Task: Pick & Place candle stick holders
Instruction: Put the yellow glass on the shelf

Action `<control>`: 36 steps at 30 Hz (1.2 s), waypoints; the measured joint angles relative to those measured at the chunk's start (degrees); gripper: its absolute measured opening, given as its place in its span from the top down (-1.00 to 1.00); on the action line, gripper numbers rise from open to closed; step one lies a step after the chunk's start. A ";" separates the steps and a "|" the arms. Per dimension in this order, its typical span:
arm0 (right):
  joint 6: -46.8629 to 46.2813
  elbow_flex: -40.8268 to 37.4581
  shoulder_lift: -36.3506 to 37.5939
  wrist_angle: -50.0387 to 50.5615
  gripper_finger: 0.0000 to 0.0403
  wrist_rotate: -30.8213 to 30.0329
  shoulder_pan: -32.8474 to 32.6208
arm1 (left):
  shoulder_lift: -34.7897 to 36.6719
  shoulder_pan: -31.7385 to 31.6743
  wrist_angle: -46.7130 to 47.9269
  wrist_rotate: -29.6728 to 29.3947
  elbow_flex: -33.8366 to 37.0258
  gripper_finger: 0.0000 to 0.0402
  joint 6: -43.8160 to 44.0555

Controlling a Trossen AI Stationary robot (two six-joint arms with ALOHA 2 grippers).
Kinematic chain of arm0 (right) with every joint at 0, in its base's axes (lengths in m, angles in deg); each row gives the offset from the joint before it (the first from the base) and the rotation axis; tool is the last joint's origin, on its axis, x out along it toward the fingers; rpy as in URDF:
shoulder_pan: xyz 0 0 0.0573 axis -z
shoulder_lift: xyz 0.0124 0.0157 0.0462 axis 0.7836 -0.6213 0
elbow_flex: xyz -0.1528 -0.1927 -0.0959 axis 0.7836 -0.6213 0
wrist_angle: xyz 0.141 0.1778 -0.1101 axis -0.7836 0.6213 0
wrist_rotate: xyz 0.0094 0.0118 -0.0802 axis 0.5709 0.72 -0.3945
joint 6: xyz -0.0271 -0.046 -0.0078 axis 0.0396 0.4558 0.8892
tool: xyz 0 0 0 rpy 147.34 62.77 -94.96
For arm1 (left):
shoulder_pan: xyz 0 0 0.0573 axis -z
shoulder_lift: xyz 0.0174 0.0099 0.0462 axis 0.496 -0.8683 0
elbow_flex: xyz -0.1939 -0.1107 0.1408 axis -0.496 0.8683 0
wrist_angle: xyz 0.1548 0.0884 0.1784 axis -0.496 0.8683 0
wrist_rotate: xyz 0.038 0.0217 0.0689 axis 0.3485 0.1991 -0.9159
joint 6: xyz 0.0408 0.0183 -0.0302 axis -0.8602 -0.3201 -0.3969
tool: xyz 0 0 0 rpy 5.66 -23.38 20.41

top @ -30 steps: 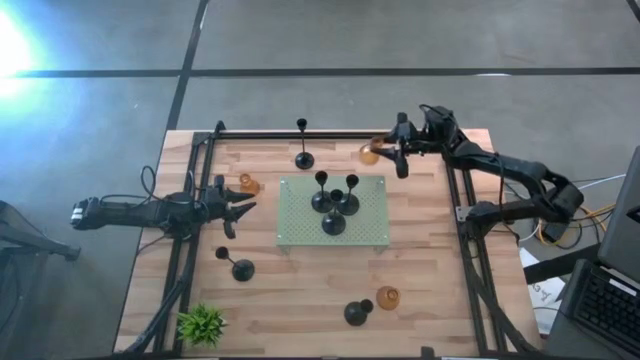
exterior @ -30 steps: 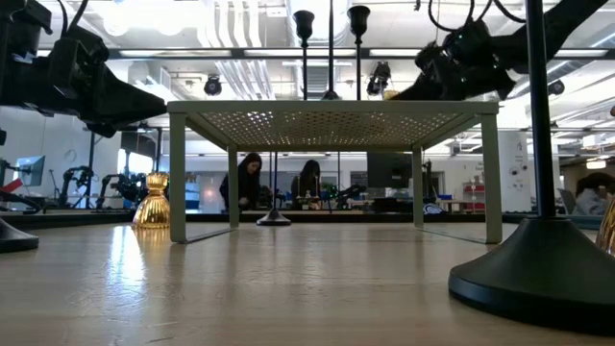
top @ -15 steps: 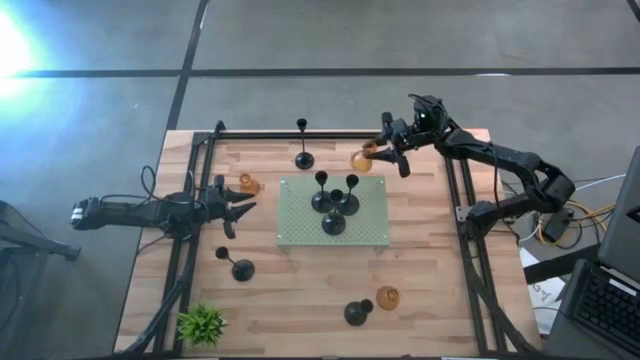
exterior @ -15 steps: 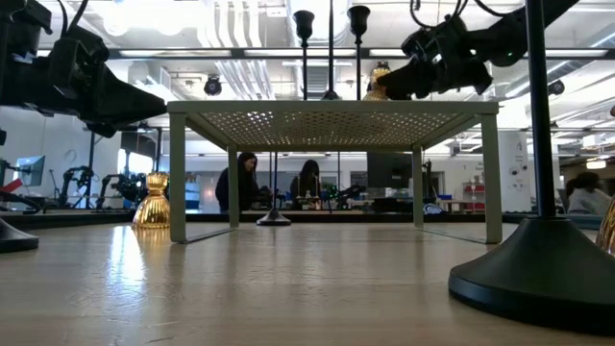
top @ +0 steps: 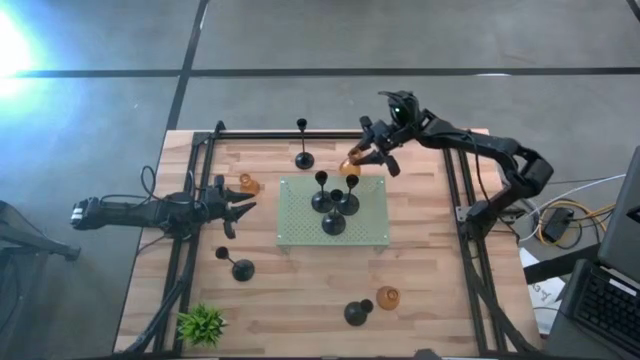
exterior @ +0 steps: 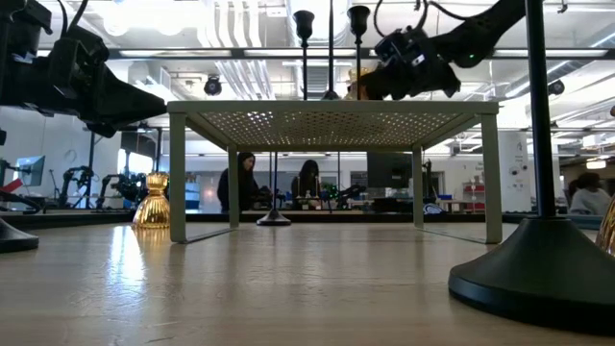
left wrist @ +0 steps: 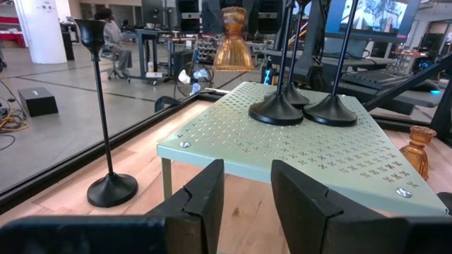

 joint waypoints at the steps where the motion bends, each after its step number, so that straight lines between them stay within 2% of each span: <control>1: 0.59 0.47 -0.72 0.39 0.38 0.16 -0.34 | 0.01 0.00 0.00 0.00 0.00 0.39 0.00; 14: 3.08 4.22 -6.50 0.98 0.38 0.02 -3.35 | 0.01 -0.04 0.00 0.00 0.00 0.39 0.00; 36: 8.95 4.13 -6.10 0.98 0.38 -0.63 -6.93 | -0.01 -0.02 0.00 0.00 0.00 0.39 0.00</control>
